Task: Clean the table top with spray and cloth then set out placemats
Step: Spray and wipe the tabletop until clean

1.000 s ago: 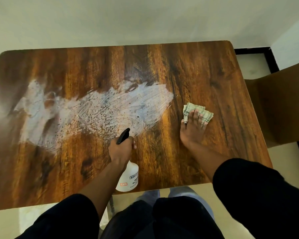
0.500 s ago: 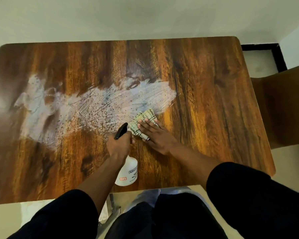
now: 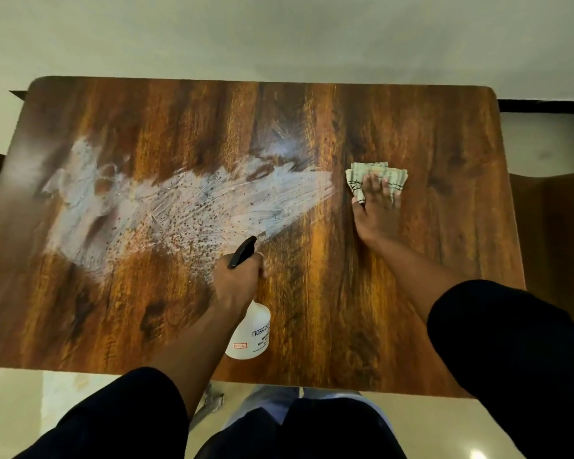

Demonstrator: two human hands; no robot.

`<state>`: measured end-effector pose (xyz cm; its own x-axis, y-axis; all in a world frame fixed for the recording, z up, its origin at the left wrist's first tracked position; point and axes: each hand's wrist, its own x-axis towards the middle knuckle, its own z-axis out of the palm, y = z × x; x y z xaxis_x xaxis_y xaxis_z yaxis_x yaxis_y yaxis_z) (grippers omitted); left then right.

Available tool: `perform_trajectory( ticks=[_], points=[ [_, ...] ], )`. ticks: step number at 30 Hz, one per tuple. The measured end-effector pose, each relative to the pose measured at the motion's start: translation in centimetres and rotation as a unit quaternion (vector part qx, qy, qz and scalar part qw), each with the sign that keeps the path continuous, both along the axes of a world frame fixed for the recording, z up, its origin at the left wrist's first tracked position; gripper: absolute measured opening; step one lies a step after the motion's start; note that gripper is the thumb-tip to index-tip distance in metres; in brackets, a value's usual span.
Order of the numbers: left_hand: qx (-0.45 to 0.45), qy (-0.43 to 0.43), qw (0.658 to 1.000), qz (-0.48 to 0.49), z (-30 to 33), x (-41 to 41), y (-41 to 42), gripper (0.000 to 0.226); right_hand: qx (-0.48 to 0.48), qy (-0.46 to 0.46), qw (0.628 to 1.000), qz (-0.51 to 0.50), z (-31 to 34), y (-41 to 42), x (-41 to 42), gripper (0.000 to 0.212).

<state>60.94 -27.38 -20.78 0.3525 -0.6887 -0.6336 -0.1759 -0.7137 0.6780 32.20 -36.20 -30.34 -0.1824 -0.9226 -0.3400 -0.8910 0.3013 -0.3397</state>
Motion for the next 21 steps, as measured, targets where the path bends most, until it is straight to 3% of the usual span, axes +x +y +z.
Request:
perform_trajectory(
  ticks=[4, 8, 13, 17, 21],
  points=[
    [-0.004, -0.005, 1.0, 0.01, 0.0, -1.1, -0.6, 0.027, -0.002, 0.008, 1.0, -0.006, 0.2, -0.2, 4.0, 0.072],
    [-0.001, -0.018, 1.0, 0.025, 0.3, -1.9, -1.0, 0.026, -0.004, 0.004, 0.986, 0.169, 0.6, 1.2, 9.8, 0.075],
    [-0.011, -0.027, 0.998, 0.058, 1.1, -2.4, -1.1, 0.028, -0.024, -0.031, 0.923, 0.383, -0.3, 3.0, 14.0, 0.072],
    [-0.015, -0.023, 0.997, 0.068, 1.7, -2.3, -1.4, 0.031, -0.028, -0.027, 0.904, 0.425, -0.2, 0.5, 11.2, 0.068],
    [-0.014, -0.012, 0.998, 0.066, 1.7, -1.9, -1.8, 0.024, -0.023, -0.006, 0.951, 0.308, -0.1, -3.2, 6.7, 0.069]
  ],
)
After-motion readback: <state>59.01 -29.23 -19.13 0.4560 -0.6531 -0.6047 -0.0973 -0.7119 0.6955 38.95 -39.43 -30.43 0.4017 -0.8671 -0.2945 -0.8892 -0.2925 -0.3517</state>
